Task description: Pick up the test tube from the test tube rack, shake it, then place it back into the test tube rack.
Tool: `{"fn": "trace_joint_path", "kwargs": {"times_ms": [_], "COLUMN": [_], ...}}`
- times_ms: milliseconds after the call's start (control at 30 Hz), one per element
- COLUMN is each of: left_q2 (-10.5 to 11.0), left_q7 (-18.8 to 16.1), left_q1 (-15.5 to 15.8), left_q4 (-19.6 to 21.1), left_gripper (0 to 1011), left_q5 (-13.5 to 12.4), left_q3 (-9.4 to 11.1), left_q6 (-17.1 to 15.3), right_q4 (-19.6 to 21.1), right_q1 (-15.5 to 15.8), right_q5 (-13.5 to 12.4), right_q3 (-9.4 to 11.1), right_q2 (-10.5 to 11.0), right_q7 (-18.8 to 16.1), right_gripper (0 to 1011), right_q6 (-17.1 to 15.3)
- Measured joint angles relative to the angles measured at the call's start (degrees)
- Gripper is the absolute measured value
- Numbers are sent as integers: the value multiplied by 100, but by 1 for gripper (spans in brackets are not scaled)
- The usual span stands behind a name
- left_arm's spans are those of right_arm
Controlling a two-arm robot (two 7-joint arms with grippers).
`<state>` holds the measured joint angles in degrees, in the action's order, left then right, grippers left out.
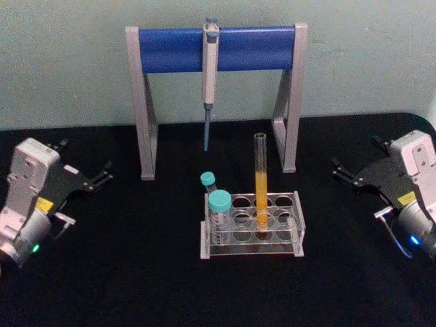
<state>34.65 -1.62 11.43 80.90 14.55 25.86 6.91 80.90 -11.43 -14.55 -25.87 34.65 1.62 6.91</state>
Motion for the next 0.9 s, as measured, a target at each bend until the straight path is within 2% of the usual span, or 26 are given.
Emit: {"fn": "trace_joint_path", "kwargs": {"times_ms": [900], "left_q2": [0], "left_q7": [0], "left_q1": [0], "left_q4": [0], "left_gripper": [1001], "left_q5": [0], "left_q3": [0], "left_q6": [0], "right_q4": [0], "right_q1": [0], "right_q5": [0], "right_q3": [0], "right_q2": [0], "right_q7": [0], "right_gripper": [1000], "right_q6": [0]}}
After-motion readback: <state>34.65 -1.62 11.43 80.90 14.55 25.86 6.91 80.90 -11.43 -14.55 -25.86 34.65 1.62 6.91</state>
